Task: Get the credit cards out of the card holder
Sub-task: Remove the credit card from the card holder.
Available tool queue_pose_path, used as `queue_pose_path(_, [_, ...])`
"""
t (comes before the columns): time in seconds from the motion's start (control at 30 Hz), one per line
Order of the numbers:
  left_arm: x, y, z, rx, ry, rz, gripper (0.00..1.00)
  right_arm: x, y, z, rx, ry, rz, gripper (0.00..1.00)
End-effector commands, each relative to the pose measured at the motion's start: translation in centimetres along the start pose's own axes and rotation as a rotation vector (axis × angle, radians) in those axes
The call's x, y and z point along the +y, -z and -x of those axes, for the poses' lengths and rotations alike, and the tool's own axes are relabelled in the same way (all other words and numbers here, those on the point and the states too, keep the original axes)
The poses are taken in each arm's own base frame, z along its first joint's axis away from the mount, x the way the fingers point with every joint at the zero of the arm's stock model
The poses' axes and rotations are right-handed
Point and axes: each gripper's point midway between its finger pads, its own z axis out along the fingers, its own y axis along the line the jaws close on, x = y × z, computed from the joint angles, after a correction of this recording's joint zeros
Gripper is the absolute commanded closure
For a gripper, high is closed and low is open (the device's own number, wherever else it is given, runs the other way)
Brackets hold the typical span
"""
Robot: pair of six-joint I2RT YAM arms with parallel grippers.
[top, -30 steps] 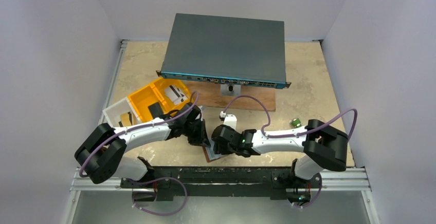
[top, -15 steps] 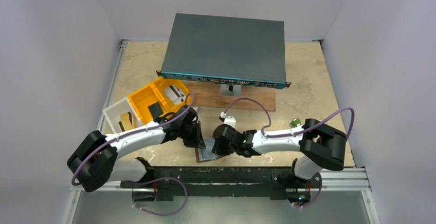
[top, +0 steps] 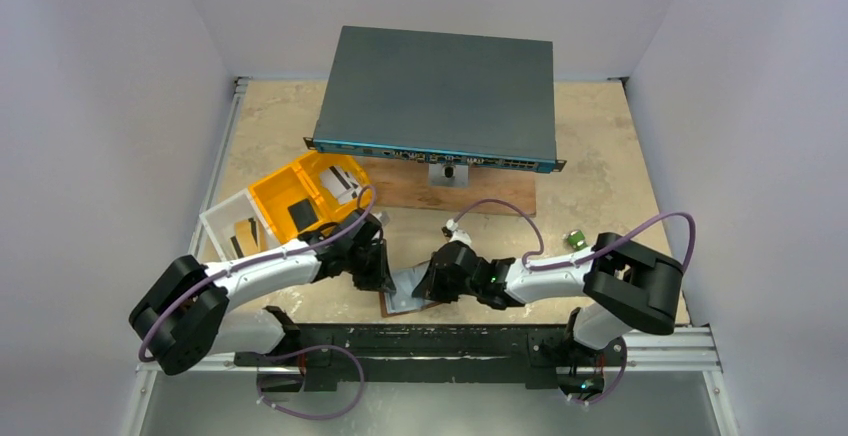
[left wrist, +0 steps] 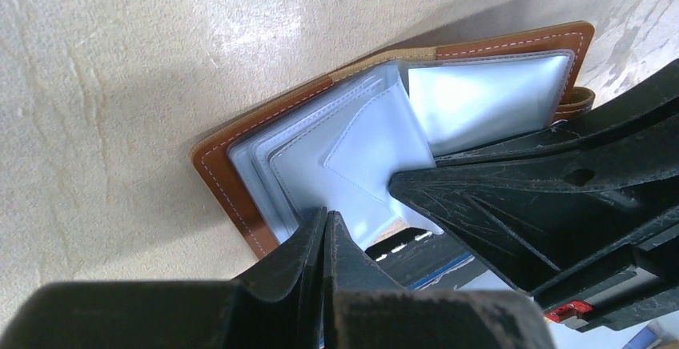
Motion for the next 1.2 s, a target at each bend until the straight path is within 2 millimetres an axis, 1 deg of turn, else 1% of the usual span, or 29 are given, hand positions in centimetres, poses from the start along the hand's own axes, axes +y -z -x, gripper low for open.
queue_pose_path(0.0, [1.5, -0.9, -0.4, 0.014, -0.02, 0.055, 1.0, -2.7, 0.0, -1.5, 0.05, -0.019, -0.048, 1.0])
queue_pose_path(0.17, [1.5, -2.0, -0.7, 0.037, -0.018, 0.064, 1.0, -1.6, 0.5, -0.8, 0.027, -0.058, 0.055, 1.0])
queue_pose_path(0.37, [1.0, -2.6, -0.4, 0.033, -0.017, 0.066, 1.0, 0.0, 1.2, 0.5, -0.025, -0.072, 0.166, 0.99])
queue_pose_path(0.43, [0.7, -2.7, -0.2, 0.035, -0.019, 0.061, 1.0, 0.6, 1.5, 0.8, -0.033, -0.059, 0.184, 0.95])
queue_pose_path(0.47, [0.5, -2.7, -0.2, 0.035, -0.023, 0.059, 1.0, 0.8, 1.6, 0.9, -0.036, -0.051, 0.191, 0.92])
queue_pose_path(0.57, [0.0, -2.7, 0.1, 0.032, -0.028, 0.052, 1.0, 1.4, 1.9, 1.3, -0.048, -0.023, 0.199, 0.77])
queue_pose_path(0.67, [-0.4, -2.8, 0.3, 0.035, -0.039, 0.046, 1.0, 2.1, 2.4, 2.3, -0.089, 0.003, 0.189, 0.67])
queue_pose_path(0.7, [-0.5, -2.9, 0.4, 0.038, -0.042, 0.044, 1.0, 2.6, 2.6, 2.7, -0.098, 0.011, 0.192, 0.64])
queue_pose_path(0.8, [-0.8, -3.1, 0.4, 0.045, -0.045, 0.036, 1.0, 3.0, 3.2, 3.4, -0.12, 0.025, 0.176, 0.6])
queue_pose_path(0.97, [-1.2, -3.4, 0.5, 0.052, -0.051, 0.026, 1.0, 3.0, 3.7, 3.9, -0.157, 0.098, 0.079, 0.6])
queue_pose_path(1.0, [-1.2, -3.4, 0.6, 0.053, -0.051, 0.024, 1.0, 2.9, 3.6, 3.9, -0.165, 0.117, 0.047, 0.61])
queue_pose_path(1.07, [-1.3, -3.5, 0.6, 0.055, -0.052, 0.024, 1.0, 2.7, 3.3, 3.6, -0.163, 0.151, 0.003, 0.67])
queue_pose_path(1.17, [-1.2, -3.5, 0.5, 0.057, -0.053, 0.025, 1.0, 3.0, 3.0, 3.0, -0.153, 0.179, -0.008, 0.77])
